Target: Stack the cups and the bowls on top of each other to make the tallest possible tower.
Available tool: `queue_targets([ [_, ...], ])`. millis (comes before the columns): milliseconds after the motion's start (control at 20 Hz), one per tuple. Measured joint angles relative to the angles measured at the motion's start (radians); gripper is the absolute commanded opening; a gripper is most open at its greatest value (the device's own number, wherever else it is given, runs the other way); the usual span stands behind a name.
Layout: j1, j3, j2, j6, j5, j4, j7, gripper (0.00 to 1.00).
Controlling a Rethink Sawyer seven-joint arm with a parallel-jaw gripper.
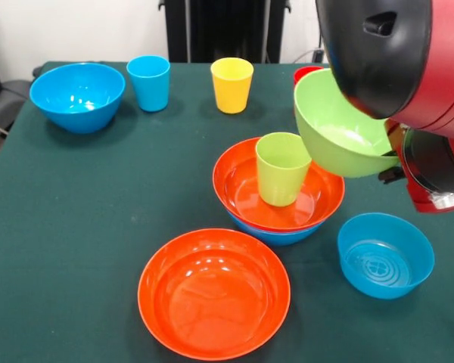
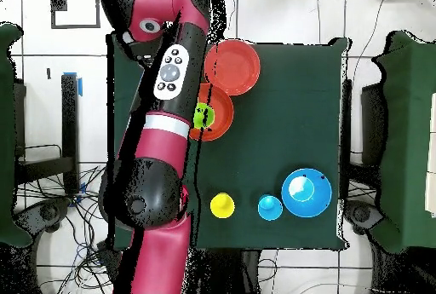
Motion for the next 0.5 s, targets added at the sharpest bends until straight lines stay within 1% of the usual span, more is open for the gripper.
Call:
queue_targets([
  [300, 0.000, -0.004, -0.007, 0.000, 0.001, 0.000, 0.000, 0.00],
  [500, 0.000, 0.008, -0.010, 0.000, -0.003, 0.000, -0.001, 0.00],
])
